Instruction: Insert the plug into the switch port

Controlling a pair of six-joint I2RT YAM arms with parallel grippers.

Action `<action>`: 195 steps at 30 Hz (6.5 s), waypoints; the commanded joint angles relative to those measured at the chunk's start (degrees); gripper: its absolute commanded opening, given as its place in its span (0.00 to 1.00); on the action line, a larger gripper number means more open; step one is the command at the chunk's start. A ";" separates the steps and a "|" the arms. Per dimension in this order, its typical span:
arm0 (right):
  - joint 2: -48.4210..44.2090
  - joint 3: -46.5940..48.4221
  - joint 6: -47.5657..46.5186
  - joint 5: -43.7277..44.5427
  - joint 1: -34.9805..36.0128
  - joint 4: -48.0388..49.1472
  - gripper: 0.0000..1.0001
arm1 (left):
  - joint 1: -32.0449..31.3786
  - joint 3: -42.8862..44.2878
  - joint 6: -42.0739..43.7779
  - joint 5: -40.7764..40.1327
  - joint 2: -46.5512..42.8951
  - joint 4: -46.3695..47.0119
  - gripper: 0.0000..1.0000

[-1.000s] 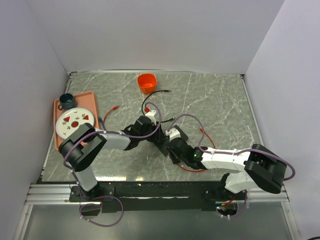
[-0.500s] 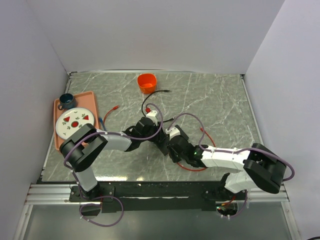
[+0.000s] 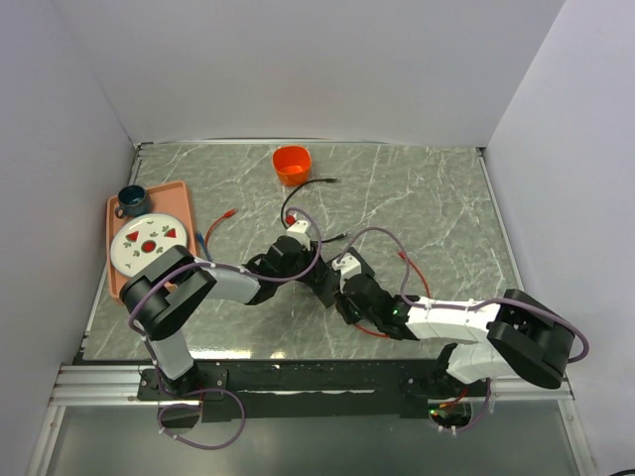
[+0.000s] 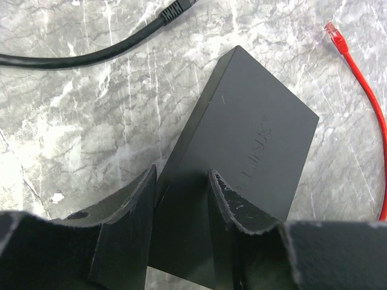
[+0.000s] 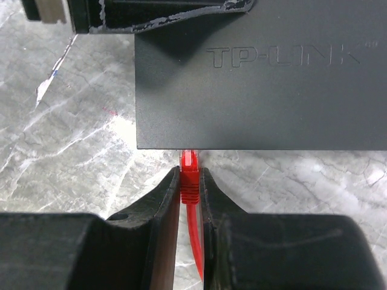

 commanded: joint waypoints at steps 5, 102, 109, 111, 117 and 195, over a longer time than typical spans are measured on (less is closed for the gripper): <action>-0.17 2.91 -3.68 7.07 -2.18 31.06 0.00 | -7.90 -2.97 -5.66 16.87 4.08 -8.77 0.20; -20.29 -4.12 6.96 6.55 -3.76 5.31 0.90 | 20.22 22.69 5.06 -1.15 -6.04 -40.41 0.77; -20.99 -4.38 7.22 6.46 -3.76 4.61 0.91 | 17.77 29.89 8.13 -2.90 2.49 -41.11 0.70; -20.82 -4.30 7.14 6.55 -3.76 4.26 0.91 | 16.27 32.88 8.75 -4.66 5.29 -42.34 0.69; -21.78 -4.38 6.35 7.69 -3.76 3.37 0.92 | 14.34 38.25 9.37 -11.67 11.01 -45.50 0.62; -35.24 5.29 6.42 -32.99 -4.11 21.30 0.53 | -3.24 6.97 -3.37 34.80 -43.82 0.01 0.01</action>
